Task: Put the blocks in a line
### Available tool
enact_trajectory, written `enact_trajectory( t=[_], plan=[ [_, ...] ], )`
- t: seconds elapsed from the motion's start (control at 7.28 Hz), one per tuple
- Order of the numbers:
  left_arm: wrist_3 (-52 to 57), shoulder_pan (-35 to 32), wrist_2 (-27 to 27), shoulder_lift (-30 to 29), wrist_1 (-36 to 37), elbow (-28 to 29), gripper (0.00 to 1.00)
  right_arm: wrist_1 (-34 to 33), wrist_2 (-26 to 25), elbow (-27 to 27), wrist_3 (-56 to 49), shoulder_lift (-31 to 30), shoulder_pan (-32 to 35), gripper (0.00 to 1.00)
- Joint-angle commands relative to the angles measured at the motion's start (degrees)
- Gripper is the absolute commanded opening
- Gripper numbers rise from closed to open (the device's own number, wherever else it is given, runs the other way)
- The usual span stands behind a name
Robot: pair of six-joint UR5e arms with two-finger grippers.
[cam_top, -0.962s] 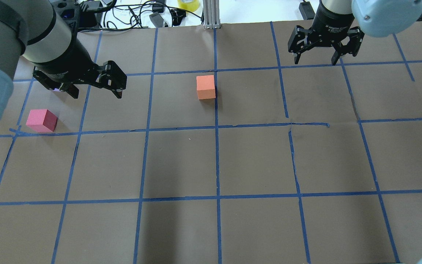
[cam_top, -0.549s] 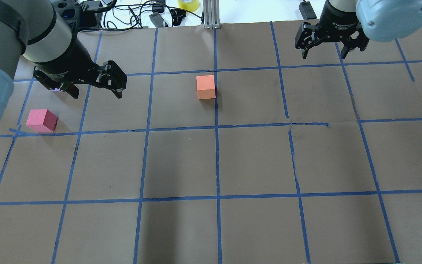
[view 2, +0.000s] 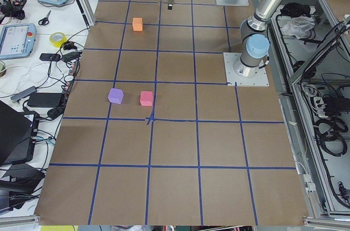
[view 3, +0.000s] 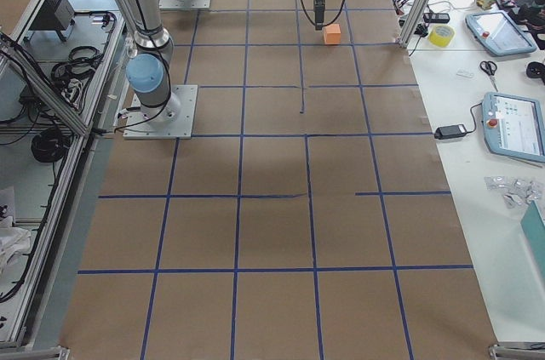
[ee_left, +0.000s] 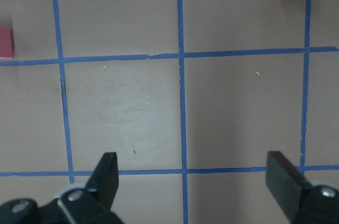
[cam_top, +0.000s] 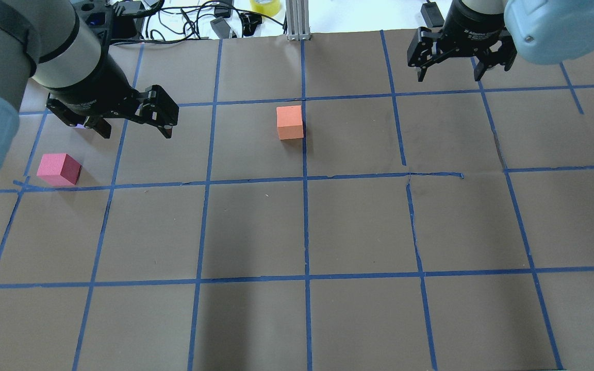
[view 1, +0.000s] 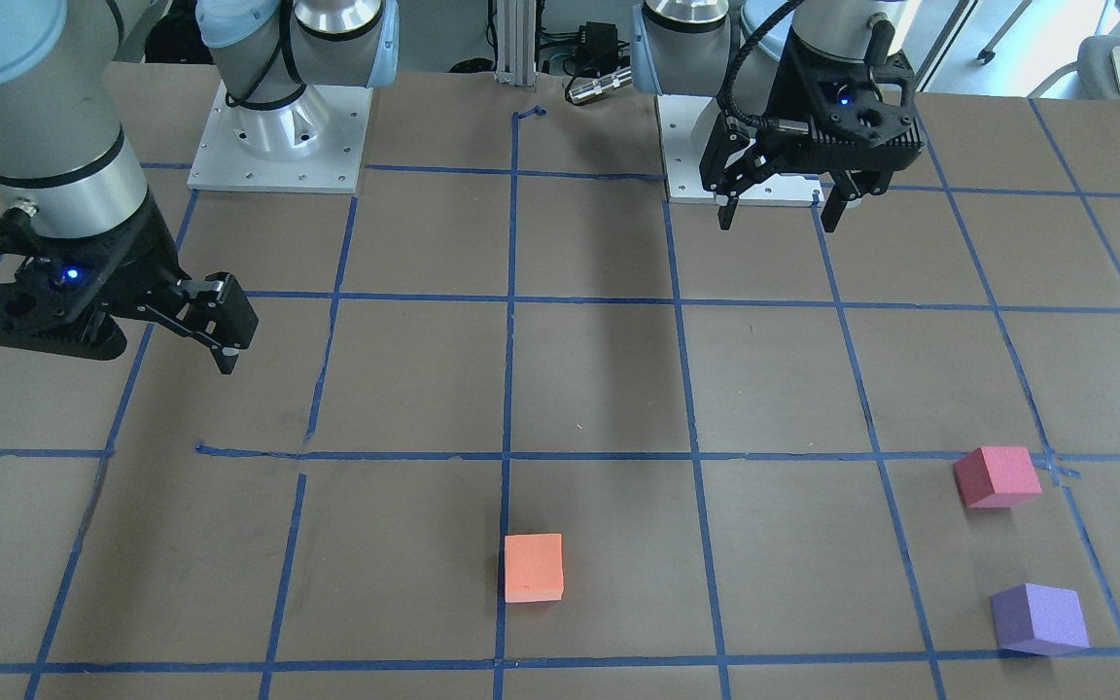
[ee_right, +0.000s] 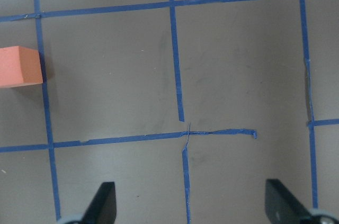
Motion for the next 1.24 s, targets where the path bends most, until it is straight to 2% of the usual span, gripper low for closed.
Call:
enact_trajectory(
  t=[0.0,1.1],
  plan=[
    [0.0,0.0,0.12,0.33,-0.05,-0.33,1.0,3.46,1.5,1.22,-0.37,-1.87,0.28,1.0],
    [0.09,-0.09,0.12,0.77,0.04,-0.94,1.0,3.64,0.63,2.63,-0.46,-2.41,0.28,1.0]
  ],
)
